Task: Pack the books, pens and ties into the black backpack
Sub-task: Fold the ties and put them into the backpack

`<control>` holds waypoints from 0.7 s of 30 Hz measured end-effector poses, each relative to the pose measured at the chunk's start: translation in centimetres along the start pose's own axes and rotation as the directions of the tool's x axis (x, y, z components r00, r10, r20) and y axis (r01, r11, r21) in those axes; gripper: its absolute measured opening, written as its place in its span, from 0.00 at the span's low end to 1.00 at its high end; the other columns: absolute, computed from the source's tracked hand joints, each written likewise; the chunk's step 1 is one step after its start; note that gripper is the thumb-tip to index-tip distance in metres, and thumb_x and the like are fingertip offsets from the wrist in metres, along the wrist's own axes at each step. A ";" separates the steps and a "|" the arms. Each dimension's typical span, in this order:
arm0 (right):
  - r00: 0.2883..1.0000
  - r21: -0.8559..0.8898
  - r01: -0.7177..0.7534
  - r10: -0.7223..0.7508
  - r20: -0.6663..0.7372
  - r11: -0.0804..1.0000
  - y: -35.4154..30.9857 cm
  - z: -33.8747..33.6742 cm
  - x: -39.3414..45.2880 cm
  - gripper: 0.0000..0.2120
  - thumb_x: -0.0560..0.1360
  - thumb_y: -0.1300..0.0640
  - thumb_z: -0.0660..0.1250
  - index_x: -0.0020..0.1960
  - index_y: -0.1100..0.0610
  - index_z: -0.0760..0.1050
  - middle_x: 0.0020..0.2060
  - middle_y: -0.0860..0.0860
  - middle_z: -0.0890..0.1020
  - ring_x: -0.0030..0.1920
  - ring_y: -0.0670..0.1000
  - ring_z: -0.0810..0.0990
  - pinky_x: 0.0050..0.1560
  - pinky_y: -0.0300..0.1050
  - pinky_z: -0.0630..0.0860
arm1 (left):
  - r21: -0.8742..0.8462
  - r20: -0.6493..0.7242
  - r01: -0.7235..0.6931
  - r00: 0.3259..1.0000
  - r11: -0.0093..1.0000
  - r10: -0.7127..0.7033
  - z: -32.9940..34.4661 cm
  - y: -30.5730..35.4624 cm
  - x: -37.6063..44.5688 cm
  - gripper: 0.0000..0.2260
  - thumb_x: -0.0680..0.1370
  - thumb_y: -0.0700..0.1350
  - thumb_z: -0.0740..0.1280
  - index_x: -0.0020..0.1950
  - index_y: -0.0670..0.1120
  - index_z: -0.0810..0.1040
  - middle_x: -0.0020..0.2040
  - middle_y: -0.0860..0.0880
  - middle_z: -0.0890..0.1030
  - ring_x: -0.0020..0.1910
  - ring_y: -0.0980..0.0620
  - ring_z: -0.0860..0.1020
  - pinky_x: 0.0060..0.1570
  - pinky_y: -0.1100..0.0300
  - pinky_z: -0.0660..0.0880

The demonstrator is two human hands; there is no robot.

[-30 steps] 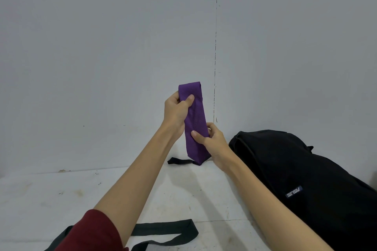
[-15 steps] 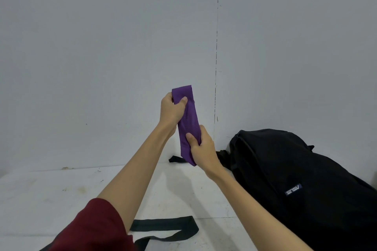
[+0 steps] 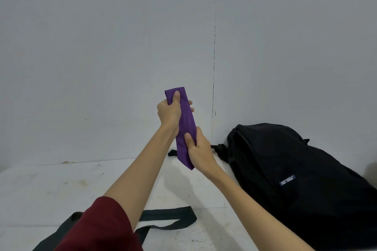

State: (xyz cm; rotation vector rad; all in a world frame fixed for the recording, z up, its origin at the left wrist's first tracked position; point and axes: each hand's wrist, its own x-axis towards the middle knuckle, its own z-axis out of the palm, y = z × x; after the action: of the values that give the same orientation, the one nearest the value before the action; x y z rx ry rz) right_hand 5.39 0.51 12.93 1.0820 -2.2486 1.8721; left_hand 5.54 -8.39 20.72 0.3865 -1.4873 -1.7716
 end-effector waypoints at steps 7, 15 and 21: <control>0.992 0.127 -0.127 0.127 0.015 0.984 -2.7 -0.6 1.9 0.28 0.75 0.31 0.50 0.51 0.54 0.73 0.43 0.49 0.80 0.45 0.50 0.80 0.47 0.46 0.77 | 0.040 0.048 -0.112 0.993 0.993 0.110 -0.9 -0.1 -1.2 0.11 0.80 0.48 0.62 0.46 0.42 0.78 0.39 0.46 0.84 0.36 0.48 0.83 0.41 0.55 0.80; 0.992 -0.080 0.017 -0.027 -0.127 0.997 -1.7 2.2 0.9 0.14 0.82 0.51 0.53 0.43 0.58 0.67 0.33 0.49 0.73 0.32 0.48 0.71 0.35 0.42 0.67 | -0.137 0.073 0.114 0.992 0.984 -0.105 -2.3 -0.6 -0.2 0.13 0.82 0.48 0.59 0.47 0.41 0.76 0.41 0.44 0.83 0.37 0.51 0.83 0.38 0.59 0.80; 0.980 -0.016 -0.120 0.116 -0.160 0.993 -0.1 1.3 1.4 0.13 0.82 0.54 0.54 0.40 0.56 0.68 0.34 0.48 0.73 0.34 0.48 0.71 0.38 0.41 0.68 | -0.061 0.335 0.360 0.886 0.931 -0.320 -3.5 -3.9 -0.9 0.19 0.81 0.54 0.57 0.54 0.40 0.77 0.45 0.46 0.83 0.44 0.51 0.81 0.45 0.59 0.78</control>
State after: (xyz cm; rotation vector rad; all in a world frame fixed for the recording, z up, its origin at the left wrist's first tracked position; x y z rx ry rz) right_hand 4.94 -1.28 13.29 0.7802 -2.2850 1.8915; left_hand 7.03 -10.13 15.95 0.3227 -1.5930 -2.2837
